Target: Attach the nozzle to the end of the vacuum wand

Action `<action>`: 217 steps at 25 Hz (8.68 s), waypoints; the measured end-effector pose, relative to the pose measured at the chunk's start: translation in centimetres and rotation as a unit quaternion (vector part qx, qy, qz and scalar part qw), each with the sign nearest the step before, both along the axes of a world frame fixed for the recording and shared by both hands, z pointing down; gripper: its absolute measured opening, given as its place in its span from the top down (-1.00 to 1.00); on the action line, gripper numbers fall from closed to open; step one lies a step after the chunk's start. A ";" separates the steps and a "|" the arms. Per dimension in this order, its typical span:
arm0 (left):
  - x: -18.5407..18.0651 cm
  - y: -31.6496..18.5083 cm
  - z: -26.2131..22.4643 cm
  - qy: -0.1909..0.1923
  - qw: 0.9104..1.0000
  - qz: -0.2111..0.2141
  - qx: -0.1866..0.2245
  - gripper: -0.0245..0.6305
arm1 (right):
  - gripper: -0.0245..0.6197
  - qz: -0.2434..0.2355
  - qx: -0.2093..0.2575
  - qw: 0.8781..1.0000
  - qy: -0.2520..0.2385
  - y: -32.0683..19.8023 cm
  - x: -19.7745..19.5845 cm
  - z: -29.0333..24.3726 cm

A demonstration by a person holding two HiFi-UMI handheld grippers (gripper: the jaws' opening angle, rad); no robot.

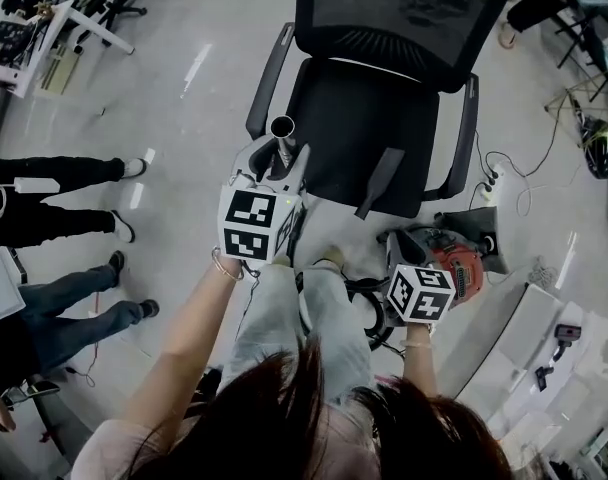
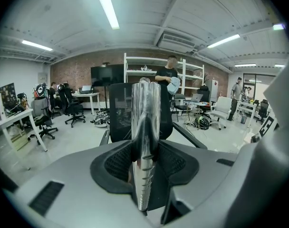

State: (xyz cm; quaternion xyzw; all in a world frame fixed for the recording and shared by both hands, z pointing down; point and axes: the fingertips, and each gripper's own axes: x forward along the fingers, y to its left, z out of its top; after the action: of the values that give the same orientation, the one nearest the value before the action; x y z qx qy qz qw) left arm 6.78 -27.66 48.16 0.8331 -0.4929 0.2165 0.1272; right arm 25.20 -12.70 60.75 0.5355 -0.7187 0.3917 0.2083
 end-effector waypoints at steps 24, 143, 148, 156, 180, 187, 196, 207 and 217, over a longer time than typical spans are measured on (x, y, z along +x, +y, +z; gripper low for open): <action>-0.3 -0.7 1.1 0.018 1.000 -0.002 0.017 0.44 | 0.68 0.040 -0.100 0.992 -0.058 -4.0 0.1 16.5; -4.7 1.3 1.4 0.062 0.996 0.037 0.045 0.44 | 0.35 0.179 -0.195 0.954 -0.143 -5.0 -5.1 28.2; -4.7 2.2 1.2 0.059 0.996 0.044 0.042 0.44 | 0.35 0.185 -0.186 0.951 -0.165 -3.6 -5.8 26.6; -4.1 3.5 0.9 0.050 0.997 0.049 0.038 0.44 | 0.35 0.191 -0.161 0.948 -0.197 -2.0 -5.9 23.5; -2.6 8.1 -1.3 0.031 0.996 0.083 0.029 0.44 | 0.35 0.181 -0.066 0.955 -0.224 -1.5 -6.2 9.1; -3.4 9.5 -1.9 0.031 0.995 0.095 0.027 0.44 | 0.35 0.175 -0.026 0.957 -0.228 -0.4 -8.2 4.2; -4.9 11.2 -2.8 0.035 0.993 0.114 0.025 0.44 | 0.35 0.176 0.011 0.957 -0.233 1.5 -11.5 -0.5; -6.6 13.6 -3.3 0.046 0.987 0.150 0.025 0.44 | 0.35 0.195 0.094 0.946 -0.243 2.4 -14.5 -7.0; -7.3 14.2 -3.7 0.048 0.984 0.169 0.025 0.44 | 0.35 0.181 0.179 0.937 -0.237 1.0 -16.1 -14.3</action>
State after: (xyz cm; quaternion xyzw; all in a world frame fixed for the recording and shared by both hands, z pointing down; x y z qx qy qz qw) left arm -0.56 -13.45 44.42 0.9168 -0.3436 0.1817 0.0913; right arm 9.07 -11.69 46.47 0.5766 -0.6960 0.4036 -0.1420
